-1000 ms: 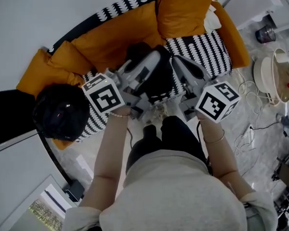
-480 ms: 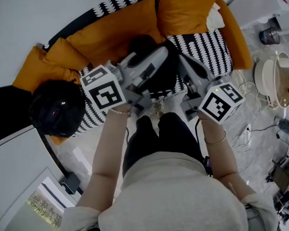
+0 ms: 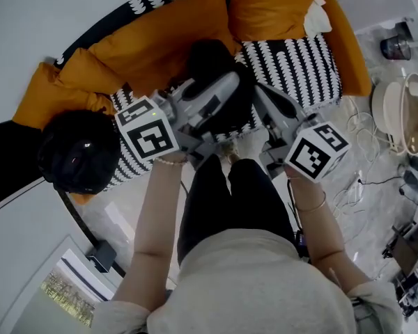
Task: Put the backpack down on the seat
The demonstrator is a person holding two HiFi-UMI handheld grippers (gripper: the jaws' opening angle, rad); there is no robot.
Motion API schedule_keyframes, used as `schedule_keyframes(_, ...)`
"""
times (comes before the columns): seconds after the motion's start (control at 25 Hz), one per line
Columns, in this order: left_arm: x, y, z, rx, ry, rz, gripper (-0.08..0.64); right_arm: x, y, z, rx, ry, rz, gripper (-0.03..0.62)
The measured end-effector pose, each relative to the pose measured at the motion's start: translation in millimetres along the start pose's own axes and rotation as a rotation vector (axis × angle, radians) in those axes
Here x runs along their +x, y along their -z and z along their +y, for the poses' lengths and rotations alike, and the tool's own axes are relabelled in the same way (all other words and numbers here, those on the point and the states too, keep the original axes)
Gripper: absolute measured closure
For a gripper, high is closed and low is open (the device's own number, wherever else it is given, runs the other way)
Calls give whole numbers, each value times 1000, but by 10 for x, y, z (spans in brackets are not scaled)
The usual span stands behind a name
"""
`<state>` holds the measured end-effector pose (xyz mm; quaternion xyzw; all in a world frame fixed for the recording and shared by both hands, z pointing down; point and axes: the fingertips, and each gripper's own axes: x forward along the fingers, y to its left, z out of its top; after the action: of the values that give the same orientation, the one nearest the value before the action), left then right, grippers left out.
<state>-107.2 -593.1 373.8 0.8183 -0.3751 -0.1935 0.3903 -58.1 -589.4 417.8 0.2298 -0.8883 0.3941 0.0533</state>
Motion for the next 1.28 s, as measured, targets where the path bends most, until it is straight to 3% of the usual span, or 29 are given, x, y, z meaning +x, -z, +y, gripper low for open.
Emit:
schedule_keyframes(0.6,-652,140,610,-35,-63,-30,546,533,608,70,37,-6,69,589)
schedule_keyframes(1.28,-1403,756,1379,-118,-255,-36,545,830,1336,-113,84,9,151,589)
